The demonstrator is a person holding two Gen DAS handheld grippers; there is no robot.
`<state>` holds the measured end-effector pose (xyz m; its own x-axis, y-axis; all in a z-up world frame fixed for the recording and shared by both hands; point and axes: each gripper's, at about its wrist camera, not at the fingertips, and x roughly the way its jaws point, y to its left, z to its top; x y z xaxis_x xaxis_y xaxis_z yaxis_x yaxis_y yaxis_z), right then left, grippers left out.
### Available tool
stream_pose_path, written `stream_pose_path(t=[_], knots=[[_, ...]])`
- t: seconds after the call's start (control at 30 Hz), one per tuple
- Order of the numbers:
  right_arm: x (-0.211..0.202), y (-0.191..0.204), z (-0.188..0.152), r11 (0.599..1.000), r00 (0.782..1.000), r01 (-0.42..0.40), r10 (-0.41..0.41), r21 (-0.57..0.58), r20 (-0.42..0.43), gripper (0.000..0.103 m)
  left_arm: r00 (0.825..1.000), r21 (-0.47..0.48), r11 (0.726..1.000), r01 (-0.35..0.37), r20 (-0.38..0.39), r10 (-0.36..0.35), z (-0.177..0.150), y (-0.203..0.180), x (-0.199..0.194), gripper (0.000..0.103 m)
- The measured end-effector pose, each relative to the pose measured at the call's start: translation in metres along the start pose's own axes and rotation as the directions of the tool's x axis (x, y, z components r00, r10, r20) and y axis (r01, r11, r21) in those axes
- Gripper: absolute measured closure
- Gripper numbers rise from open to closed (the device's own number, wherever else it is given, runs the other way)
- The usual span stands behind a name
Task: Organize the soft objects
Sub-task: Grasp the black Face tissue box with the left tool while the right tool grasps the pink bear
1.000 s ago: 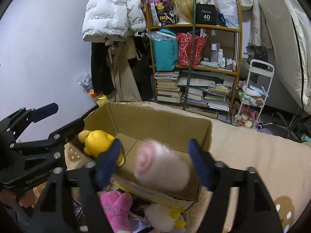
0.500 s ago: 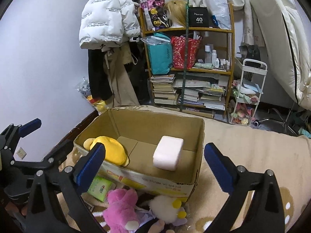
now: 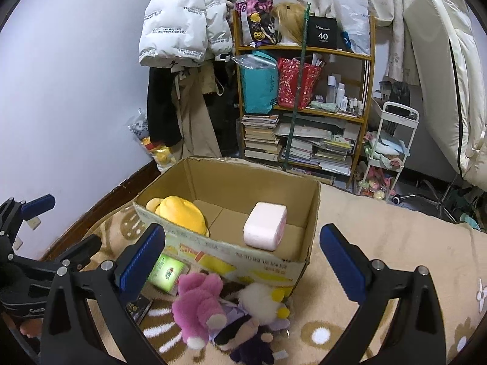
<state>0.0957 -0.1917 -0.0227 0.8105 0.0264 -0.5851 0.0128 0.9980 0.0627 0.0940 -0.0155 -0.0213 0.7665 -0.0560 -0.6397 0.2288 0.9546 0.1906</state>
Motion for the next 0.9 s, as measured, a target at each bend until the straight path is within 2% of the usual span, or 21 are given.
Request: stream_pose_path(t=[0.5, 0.9], knots=[[-0.022, 0.016, -0.021, 0.999, 0.998, -0.046, 0.045, -0.003, -0.035, 0.000, 0.996, 0.006, 1.000, -0.002, -0.090, 0.002, -0.029, -0.002, -0.020, 0.005], [-0.003, 0.028, -0.026, 0.999, 0.997, -0.036, 0.033, -0.036, -0.074, 0.000, 0.984, 0.020, 1.000, 0.008, -0.177, -0.005, -0.035, -0.003, 0.007, 0.005]])
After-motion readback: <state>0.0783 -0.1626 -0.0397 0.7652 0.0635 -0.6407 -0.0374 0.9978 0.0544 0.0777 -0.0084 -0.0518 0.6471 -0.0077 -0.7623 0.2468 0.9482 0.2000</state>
